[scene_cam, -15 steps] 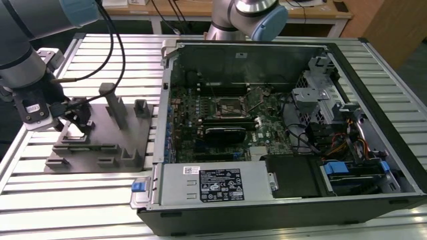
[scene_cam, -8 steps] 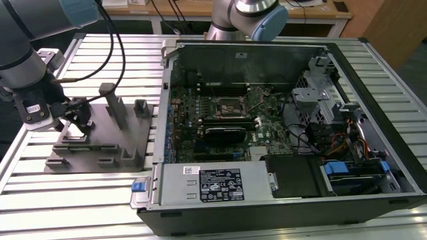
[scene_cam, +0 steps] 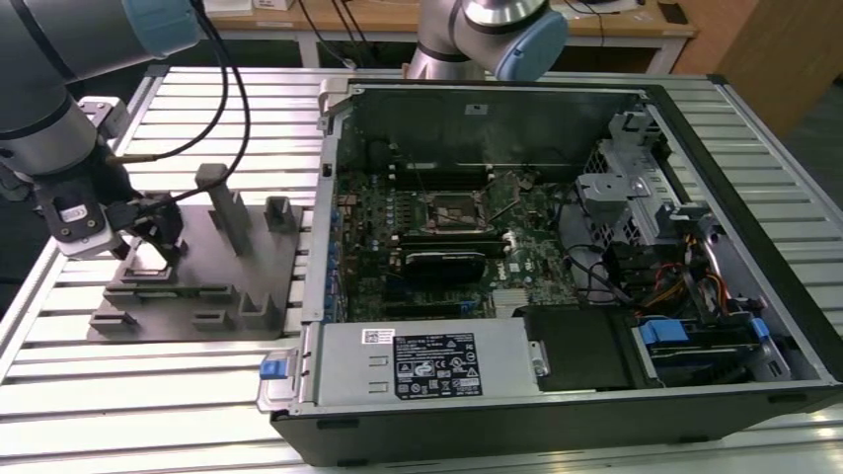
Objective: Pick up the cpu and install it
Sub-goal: 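Pick up the cpu and move it towards the insertion slot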
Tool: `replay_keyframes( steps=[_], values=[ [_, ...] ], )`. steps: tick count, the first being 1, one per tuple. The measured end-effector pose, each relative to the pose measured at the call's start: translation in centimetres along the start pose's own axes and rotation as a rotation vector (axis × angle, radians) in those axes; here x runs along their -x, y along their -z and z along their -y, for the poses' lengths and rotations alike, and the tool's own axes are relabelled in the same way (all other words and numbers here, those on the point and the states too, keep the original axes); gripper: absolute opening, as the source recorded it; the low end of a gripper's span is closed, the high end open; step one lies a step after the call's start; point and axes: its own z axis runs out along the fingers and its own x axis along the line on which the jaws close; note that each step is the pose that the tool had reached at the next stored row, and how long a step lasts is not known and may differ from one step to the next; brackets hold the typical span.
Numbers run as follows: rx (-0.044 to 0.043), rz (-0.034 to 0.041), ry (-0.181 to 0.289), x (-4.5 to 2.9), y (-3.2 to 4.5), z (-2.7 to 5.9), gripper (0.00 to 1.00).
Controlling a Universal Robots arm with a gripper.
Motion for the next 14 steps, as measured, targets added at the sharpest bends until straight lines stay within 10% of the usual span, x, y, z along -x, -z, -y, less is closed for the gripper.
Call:
replay_keyframes(
  steps=[14],
  values=[
    [-0.0050, 0.0000, 0.013, 0.05, -0.73, -0.16, 0.65]
  ],
)
